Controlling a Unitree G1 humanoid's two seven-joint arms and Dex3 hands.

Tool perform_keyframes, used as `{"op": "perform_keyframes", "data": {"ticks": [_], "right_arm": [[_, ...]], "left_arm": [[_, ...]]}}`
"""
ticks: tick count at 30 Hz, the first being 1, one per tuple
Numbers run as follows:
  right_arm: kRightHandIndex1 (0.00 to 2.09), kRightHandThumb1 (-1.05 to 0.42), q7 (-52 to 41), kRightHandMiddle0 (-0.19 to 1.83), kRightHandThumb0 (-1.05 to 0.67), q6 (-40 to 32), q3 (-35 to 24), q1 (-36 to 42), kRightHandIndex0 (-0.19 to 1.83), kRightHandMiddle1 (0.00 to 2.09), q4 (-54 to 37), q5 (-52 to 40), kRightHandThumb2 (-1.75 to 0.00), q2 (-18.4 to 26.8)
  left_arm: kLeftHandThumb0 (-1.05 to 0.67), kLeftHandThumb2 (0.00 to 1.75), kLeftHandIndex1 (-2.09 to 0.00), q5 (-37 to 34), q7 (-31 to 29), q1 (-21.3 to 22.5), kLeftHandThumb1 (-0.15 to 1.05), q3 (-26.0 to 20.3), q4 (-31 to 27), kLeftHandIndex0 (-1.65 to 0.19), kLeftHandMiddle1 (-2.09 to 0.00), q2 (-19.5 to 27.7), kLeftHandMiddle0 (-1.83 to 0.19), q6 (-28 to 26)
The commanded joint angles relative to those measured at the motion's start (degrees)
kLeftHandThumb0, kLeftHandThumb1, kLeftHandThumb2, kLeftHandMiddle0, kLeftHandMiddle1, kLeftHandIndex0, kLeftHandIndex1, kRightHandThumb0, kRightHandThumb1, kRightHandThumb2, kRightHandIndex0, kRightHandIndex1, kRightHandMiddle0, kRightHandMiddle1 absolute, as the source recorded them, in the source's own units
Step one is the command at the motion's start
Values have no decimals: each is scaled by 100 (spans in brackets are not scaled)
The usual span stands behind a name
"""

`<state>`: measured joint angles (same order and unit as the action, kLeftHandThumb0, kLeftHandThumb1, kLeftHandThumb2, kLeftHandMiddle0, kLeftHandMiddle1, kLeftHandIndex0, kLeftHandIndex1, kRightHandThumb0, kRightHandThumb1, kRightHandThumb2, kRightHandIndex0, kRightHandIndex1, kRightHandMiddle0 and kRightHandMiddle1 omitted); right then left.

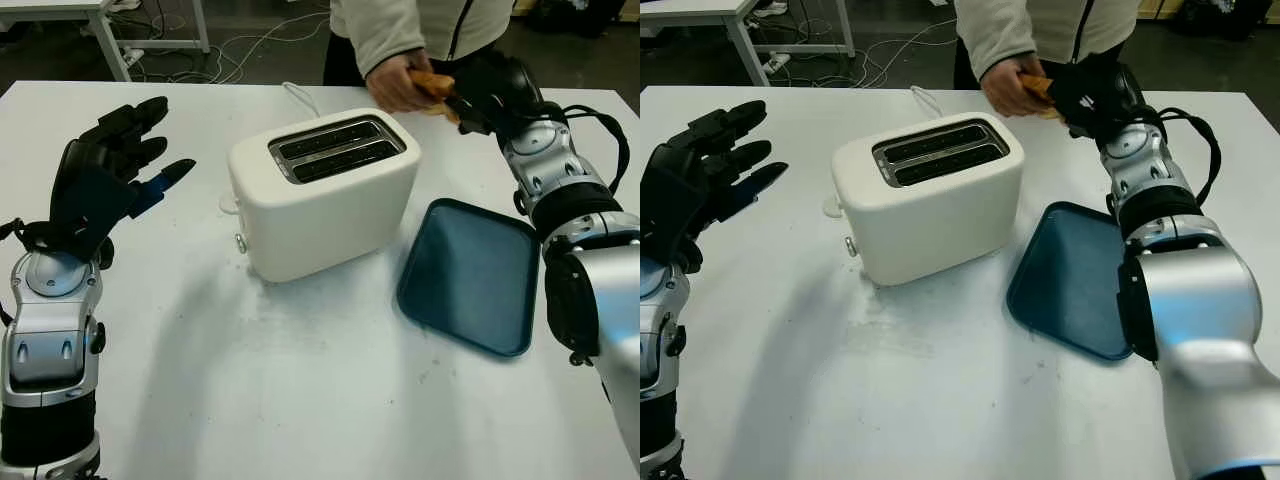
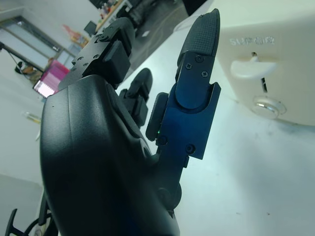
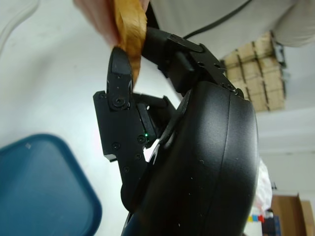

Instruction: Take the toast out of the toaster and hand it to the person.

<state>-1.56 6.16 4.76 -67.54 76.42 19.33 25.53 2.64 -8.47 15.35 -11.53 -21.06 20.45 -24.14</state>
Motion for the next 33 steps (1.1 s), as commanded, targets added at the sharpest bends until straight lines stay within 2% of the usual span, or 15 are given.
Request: {"op": "perform_keyframes", "data": {"ticks": [1, 5, 9, 14, 20, 23, 29, 33], "right_arm": [[1, -92, -75, 43, -61, 204, 41, 156, 51, 1, -144, 6, -41, 101], [0, -92, -133, 30, -61, 421, 32, 389, 35, 0, -368, -72, -43, 160], [0, -92, -456, 24, -58, 826, -42, 888, 24, 0, -1023, -250, -48, 288], [0, -92, -607, 21, -49, 1024, -360, 2452, 22, 0, -3305, -685, -48, 283], [0, -92, -631, 18, -43, 230, -795, 4464, 18, 0, -6333, -1566, -50, -322], [0, -92, -478, 14, -38, -581, -761, 5316, 13, 0, -7765, -1728, -56, -759], [1, -92, -387, 10, -44, -1009, -662, 6434, 11, 0, -9075, -2031, -66, -1507], [0, -92, -417, 7, -48, -1099, -490, 6940, 6, 1, -9602, -2200, -76, -1786]], "left_arm": [[-63, 9, 0, -2, 57, -79, 92, -29, -16, -48, -17, -8, -47, 90], [-62, 9, 0, -21, 59, -88, 92, -21, -61, -47, -17, -32, -47, 55], [-60, 10, 0, -112, 46, -136, 92, -65, -199, -46, -16, -88, -45, -53], [-60, 12, 0, -216, 38, -268, 92, -101, -442, -45, -15, -143, -44, -176], [-63, 12, 0, -381, 133, -591, 92, -130, -780, -43, -15, -457, -42, -113], [-64, 13, 0, -512, 205, -883, 92, -152, -1116, -41, -14, -727, -39, -289], [-66, 19, -1, -506, 424, -1564, 92, -27, -1610, -39, -14, -1080, -38, -473], [-60, 21, -1, -469, 728, -2019, 92, 229, -1551, -40, -13, -1539, -40, 49]]}}
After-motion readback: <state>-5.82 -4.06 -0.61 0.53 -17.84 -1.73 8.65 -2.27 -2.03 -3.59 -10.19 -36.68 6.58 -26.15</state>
